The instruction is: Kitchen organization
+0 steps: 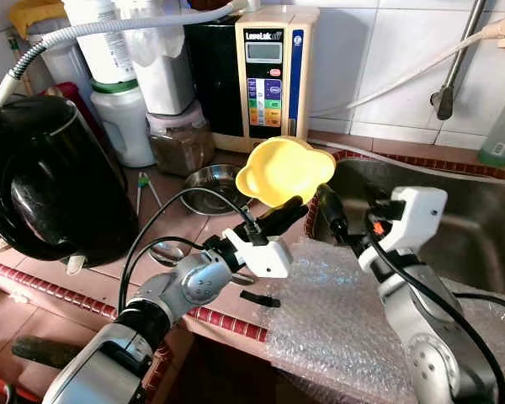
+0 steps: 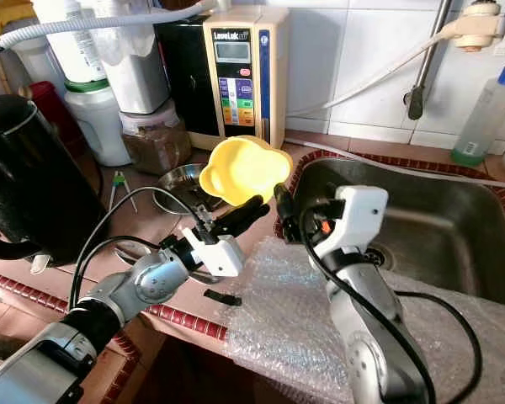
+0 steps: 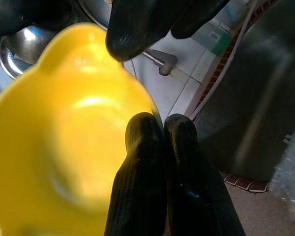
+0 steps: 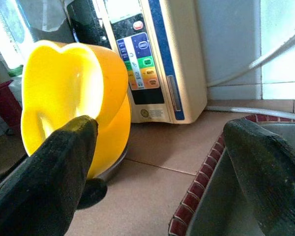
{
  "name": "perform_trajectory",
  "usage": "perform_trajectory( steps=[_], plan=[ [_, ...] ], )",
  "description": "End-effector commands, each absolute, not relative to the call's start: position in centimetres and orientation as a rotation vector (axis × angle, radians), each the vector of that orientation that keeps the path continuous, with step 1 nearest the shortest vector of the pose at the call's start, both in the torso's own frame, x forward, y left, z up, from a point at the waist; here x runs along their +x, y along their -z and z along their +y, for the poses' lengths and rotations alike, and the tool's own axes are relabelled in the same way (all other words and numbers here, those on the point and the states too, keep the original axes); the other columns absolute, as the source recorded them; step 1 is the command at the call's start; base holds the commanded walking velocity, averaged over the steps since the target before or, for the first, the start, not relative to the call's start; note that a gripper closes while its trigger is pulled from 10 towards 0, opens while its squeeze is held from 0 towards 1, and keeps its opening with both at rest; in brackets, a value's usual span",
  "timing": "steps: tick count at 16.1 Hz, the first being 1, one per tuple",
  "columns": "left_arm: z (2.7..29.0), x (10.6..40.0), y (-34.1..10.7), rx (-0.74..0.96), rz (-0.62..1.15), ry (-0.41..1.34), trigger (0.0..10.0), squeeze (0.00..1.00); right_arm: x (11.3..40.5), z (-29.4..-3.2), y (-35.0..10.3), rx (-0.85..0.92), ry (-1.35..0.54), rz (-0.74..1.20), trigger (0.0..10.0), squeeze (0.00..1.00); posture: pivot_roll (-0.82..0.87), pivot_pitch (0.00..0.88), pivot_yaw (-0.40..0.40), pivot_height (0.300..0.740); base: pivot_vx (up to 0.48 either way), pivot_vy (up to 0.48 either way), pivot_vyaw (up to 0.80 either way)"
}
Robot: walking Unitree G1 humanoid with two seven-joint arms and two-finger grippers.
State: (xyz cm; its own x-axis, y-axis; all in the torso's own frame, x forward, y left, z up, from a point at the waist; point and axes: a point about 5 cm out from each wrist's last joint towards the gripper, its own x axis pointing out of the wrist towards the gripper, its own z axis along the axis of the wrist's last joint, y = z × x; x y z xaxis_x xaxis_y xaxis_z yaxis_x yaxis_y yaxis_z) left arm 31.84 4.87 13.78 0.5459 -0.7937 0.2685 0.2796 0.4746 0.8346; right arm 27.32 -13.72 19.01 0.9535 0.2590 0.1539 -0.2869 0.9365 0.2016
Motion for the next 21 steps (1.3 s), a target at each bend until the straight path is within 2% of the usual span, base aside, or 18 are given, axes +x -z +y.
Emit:
perform_trajectory(
  steps=[1, 7, 13, 15, 21],
  plan=[
    [3.8, 31.3, -14.4, 0.832, -0.796, 0.787, 0.0, 0.0, 28.2, -12.9, -18.6, 0.21, -0.293, -0.075, 10.0, 0.0, -0.06, 0.0, 0.086, 0.74, 0.0, 0.0, 0.0],
    [3.4, 31.3, -14.7, 0.827, -0.814, 0.788, 0.0, 0.0, 30.8, -11.4, -18.2, 0.185, -0.341, -0.022, 10.0, 0.0, -0.06, 0.0, 0.09, 0.74, 0.0, 0.0, 0.0],
    [3.3, 31.2, -14.5, 0.824, -0.817, 0.789, 0.0, 0.0, 32.5, -10.5, -20.2, 0.298, -0.409, -0.036, 10.0, 0.0, -0.05, 0.0, 0.088, 0.74, 0.0, 0.0, 0.0],
    [3.3, 31.3, -14.4, 0.819, -0.8, 0.777, 0.0, 0.0, 32.0, -10.1, -21.9, 0.311, -0.46, -0.117, 10.0, 0.0, -0.05, 0.0, 0.086, 0.74, 0.0, 0.0, 0.0],
    [3.6, 31.8, -14.3, 0.82, -0.775, 0.753, 0.0, 0.0, 29.5, -10.9, -20.6, 0.309, -0.463, -0.097, 10.0, 0.0, -0.06, 0.0, 0.089, 0.74, 0.0, 0.0, 0.0]
  ],
)
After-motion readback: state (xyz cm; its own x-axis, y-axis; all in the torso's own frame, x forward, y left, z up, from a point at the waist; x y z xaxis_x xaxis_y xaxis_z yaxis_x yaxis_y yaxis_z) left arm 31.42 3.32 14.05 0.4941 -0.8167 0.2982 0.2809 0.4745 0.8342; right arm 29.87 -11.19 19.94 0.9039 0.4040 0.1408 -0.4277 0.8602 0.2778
